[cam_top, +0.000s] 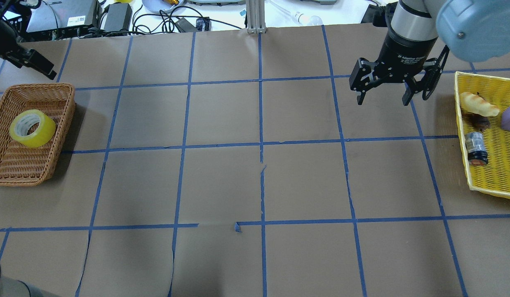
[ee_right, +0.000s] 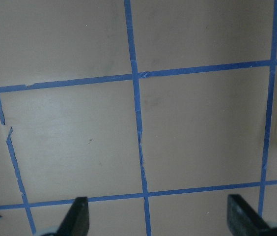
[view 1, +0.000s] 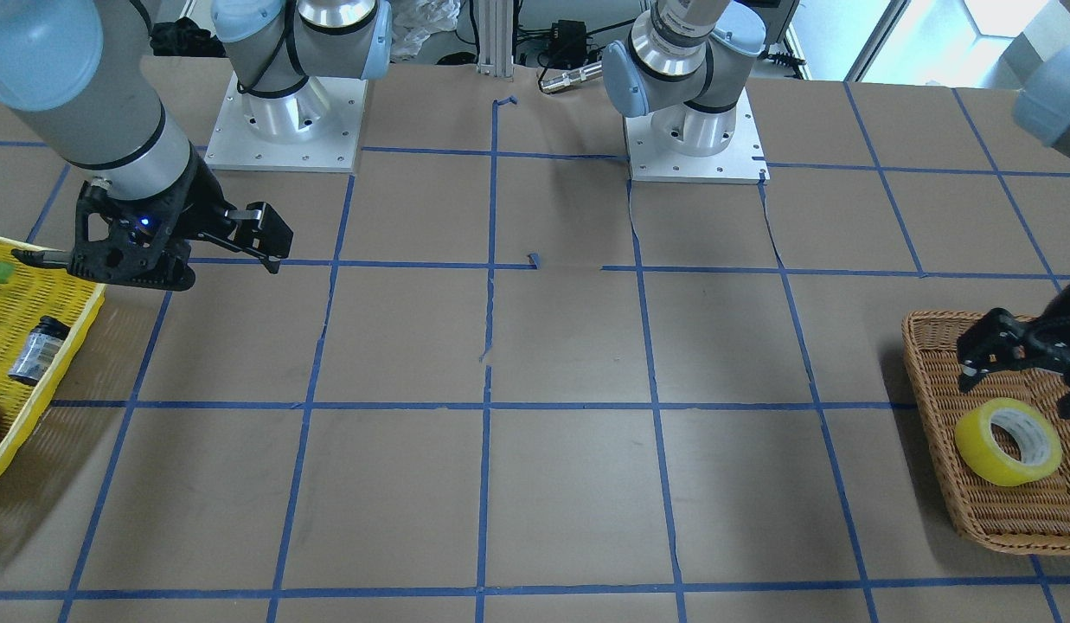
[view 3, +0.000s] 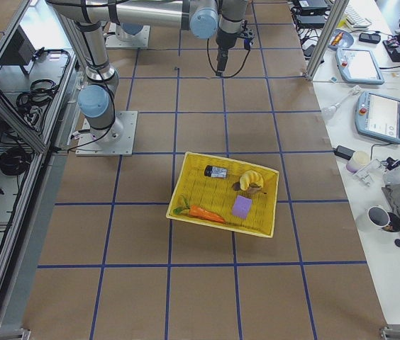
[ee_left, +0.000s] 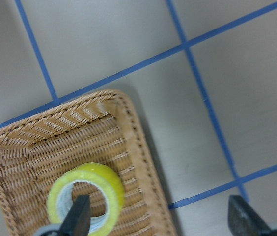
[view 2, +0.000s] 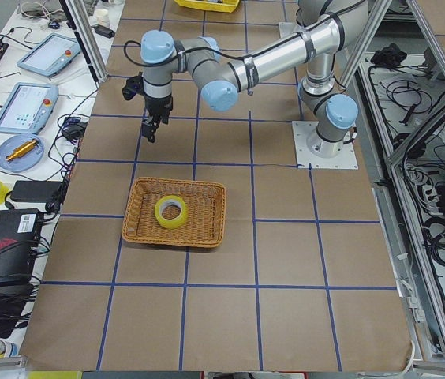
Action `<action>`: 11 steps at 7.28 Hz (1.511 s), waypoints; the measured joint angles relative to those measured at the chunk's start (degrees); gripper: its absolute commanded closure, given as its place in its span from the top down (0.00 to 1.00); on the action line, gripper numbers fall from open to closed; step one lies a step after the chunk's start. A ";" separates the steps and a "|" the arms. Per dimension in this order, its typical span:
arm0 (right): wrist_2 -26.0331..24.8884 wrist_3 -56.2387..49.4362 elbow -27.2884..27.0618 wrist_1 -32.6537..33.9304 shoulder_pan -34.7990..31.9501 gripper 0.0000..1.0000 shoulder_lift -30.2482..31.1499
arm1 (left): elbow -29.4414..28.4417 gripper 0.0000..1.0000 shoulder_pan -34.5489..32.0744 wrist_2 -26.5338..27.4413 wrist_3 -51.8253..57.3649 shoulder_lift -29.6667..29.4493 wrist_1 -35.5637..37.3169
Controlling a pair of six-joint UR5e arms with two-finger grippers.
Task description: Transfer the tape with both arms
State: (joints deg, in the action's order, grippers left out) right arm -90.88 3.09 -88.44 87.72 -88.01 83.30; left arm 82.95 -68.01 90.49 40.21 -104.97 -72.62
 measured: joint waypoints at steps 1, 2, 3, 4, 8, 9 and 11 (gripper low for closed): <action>0.17 0.20 -0.07 1.57 0.02 1.00 -0.60 | 0.51 1.00 -4.23 0.36 -9.04 2.31 -2.89; 0.26 0.24 -0.36 3.28 0.03 1.00 -1.38 | 0.81 1.00 -8.53 0.08 -19.05 4.89 -6.15; 0.00 0.09 -0.56 3.93 -0.01 1.00 -1.77 | 0.84 1.00 -12.60 -0.73 -28.46 8.02 -9.73; -0.14 -0.07 -0.48 4.00 -0.14 1.00 -1.57 | 0.92 1.00 -15.70 -1.51 -35.39 11.13 -12.78; 0.17 -0.36 -0.41 2.79 -0.48 1.00 4.02 | 7.30 1.00 -22.08 -0.55 -45.76 18.57 -15.95; 0.25 -0.41 -0.36 1.22 -0.52 1.00 5.47 | 8.74 1.00 -22.52 -0.47 -46.72 19.49 -15.82; 0.42 -0.43 -0.44 -0.39 -0.63 1.00 7.10 | 9.08 1.00 -22.74 -0.43 -47.11 19.50 -15.43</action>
